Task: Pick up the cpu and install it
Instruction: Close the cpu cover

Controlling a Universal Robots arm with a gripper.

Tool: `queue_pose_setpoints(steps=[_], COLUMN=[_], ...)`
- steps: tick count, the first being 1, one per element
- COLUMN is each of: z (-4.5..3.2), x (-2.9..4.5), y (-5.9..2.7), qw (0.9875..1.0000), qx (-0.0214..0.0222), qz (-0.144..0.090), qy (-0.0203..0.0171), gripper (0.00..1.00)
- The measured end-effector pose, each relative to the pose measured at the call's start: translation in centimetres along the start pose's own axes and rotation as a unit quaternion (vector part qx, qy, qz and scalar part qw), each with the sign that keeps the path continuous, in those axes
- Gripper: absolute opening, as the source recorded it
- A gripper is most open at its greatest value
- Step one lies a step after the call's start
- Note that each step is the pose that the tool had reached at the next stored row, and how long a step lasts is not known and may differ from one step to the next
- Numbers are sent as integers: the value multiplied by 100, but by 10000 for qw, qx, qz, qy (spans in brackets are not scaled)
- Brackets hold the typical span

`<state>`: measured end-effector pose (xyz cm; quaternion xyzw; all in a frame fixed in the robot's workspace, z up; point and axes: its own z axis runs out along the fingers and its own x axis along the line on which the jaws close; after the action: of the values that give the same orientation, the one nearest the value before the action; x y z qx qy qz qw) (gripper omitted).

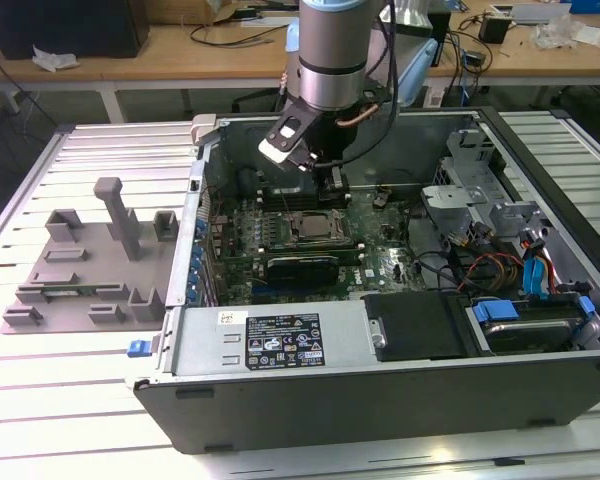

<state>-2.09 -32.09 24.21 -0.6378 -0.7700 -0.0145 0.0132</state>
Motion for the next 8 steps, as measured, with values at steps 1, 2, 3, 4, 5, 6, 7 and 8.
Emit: queue_pose_setpoints(steps=[1, 2, 3, 4, 5, 6, 7, 8], z=[1, 1, 1, 1, 1, 1, 2, 2], x=[0, 0, 0, 0, 0, 0, 0, 0], y=[0, 0, 0, 0, 0, 0, 0, 0], qw=[9999, 9995, 9986, 9976, 9964, 9955, 9947, 9929], qx=[7, 13, 21, 27, 34, 38, 41, 47], qz=[-171, -329, -528, -691, -846, -943, -1024, -1190], qy=[0, 0, 0, 0, -1, -1, -1, -1], gripper=[11, 11, 11, 11, 11, 11, 11, 11])
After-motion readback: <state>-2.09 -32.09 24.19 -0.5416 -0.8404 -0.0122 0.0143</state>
